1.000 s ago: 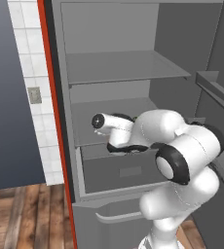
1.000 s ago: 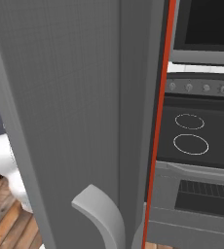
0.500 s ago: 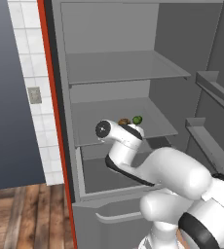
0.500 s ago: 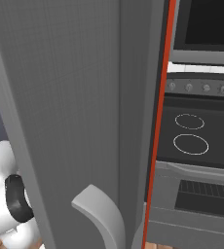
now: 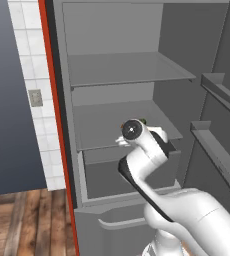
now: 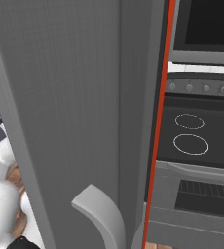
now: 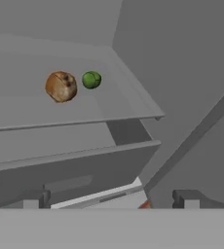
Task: Move the avocado and bread from the top shelf to the second highest shelf to make space. Then, place the pitcher from the counter on the cleared top shelf.
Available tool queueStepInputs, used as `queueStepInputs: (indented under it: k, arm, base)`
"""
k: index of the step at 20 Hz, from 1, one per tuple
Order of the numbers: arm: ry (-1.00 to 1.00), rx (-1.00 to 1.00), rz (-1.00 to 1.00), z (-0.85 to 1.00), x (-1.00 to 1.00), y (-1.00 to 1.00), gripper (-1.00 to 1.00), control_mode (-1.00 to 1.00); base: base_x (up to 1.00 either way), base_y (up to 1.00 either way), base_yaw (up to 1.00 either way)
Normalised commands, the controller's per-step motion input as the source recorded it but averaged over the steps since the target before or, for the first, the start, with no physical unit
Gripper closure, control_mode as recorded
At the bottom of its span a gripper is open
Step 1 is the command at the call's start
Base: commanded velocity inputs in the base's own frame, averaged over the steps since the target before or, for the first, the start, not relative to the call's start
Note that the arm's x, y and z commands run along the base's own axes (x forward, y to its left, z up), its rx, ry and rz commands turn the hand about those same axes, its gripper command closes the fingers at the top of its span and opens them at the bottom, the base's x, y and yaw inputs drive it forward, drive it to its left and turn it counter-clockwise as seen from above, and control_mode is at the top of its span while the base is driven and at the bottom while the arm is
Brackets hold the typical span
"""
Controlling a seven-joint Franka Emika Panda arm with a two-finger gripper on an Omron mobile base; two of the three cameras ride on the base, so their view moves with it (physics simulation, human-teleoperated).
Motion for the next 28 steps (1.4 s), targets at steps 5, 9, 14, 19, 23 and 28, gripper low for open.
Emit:
queueStepInputs:
  k: [5,9,14,19,23,28]
  arm:
    - [0.01,0.03,0.04,0.33,-0.28,-0.21,-1.0,-1.0]
    - [0.07,0.0,0.0,0.21,-0.32,-0.24,-1.0,-1.0]
    - [0.02,0.02,0.0,0.12,-0.24,-0.4,-1.0,-1.0]
    - [0.0,0.01,0.02,0.0,0.0,-0.01,-1.0,-1.0]
    - [0.0,0.0,0.05,0.0,0.0,0.0,-1.0,-1.0]
    - [0.0,0.0,-0.01,0.0,0.0,0.02,-1.0,-1.0]
  base:
    - [0.0,0.0,0.0]
    - [0.0,0.0,0.0]
    - [0.0,0.0,0.0]
    - [0.0,0.0,0.0]
    - [0.0,0.0,0.0]
    - [0.0,0.0,0.0]
